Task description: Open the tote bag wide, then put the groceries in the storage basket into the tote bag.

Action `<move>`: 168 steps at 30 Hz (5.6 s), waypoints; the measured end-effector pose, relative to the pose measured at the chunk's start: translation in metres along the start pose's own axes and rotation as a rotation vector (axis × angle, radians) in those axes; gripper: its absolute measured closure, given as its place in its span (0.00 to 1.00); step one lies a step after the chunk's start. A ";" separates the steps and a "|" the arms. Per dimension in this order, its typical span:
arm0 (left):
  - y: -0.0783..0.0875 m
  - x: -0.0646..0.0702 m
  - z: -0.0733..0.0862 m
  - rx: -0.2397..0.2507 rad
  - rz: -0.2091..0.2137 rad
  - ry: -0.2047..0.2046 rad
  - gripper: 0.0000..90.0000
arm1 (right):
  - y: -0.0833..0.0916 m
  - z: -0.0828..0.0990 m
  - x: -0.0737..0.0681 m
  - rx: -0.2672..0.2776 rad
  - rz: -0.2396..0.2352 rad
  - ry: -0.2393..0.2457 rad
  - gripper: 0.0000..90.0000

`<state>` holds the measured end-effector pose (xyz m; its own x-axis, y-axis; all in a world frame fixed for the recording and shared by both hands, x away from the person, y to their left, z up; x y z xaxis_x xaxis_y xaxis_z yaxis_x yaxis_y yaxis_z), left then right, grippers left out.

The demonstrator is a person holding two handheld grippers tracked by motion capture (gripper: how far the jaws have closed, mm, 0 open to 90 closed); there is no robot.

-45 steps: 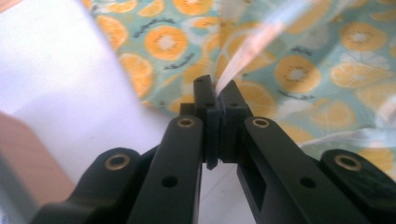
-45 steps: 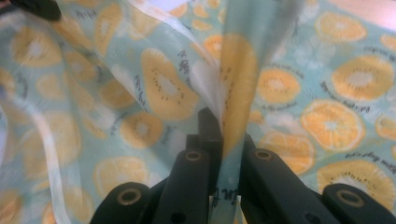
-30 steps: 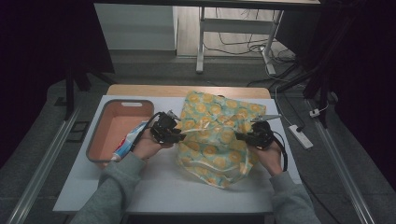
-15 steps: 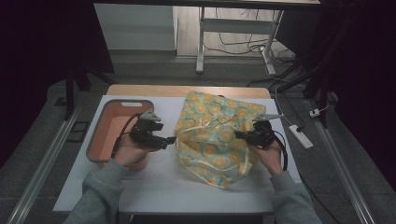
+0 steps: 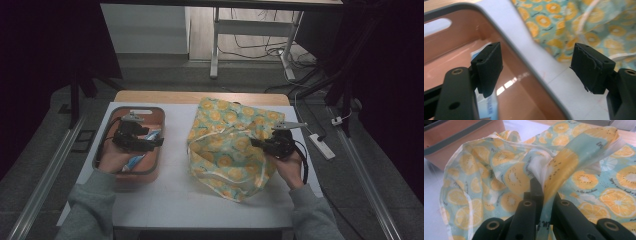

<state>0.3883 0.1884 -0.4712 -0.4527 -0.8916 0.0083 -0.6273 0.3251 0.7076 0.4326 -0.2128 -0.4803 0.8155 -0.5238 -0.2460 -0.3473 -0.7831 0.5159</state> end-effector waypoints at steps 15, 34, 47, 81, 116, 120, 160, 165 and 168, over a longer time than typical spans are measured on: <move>-0.008 -0.037 0.013 -0.047 -0.059 0.053 0.30 | 0.001 0.000 -0.001 -0.007 0.001 0.004 0.99; -0.061 -0.060 0.027 -0.223 -0.137 0.043 0.29 | -0.008 0.005 -0.003 -0.038 -0.007 0.006 0.99; -0.079 -0.059 0.042 -0.360 -0.122 0.011 0.29 | -0.007 0.007 -0.002 -0.039 -0.003 0.000 0.99; -0.071 -0.059 0.048 -0.410 0.000 0.071 0.82 | -0.007 0.009 -0.001 -0.042 -0.001 0.003 0.99; 0.035 -0.019 -0.022 0.112 0.203 0.076 0.84 | -0.005 0.008 -0.002 -0.031 -0.002 0.013 0.99; 0.045 -0.002 -0.030 0.151 0.260 0.041 0.84 | -0.006 0.007 -0.003 -0.030 -0.002 0.014 0.99; -0.049 0.183 -0.048 -0.097 0.505 -0.367 0.84 | 0.002 -0.015 -0.015 0.075 -0.034 0.025 0.99; -0.066 0.188 -0.042 -0.145 0.479 -0.382 0.84 | 0.006 -0.017 -0.016 0.091 -0.042 0.020 0.99; -0.070 0.190 -0.042 -0.159 0.480 -0.389 0.84 | 0.006 -0.018 -0.017 0.096 -0.043 0.024 0.99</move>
<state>0.3726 -0.0174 -0.4888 -0.8757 -0.4691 0.1148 -0.2090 0.5825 0.7855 0.4251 -0.2028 -0.4584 0.8409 -0.4819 -0.2463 -0.3537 -0.8338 0.4239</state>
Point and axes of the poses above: each handheld gripper's, and its own axes: y roughly backward along the jaws, z roughly out of its underside, x roughly to its right, the point moved 6 cm from there along -y, roughly forward along the jaws, and after that the axes turned 10 degrees about -z, right-handed, at the moved point
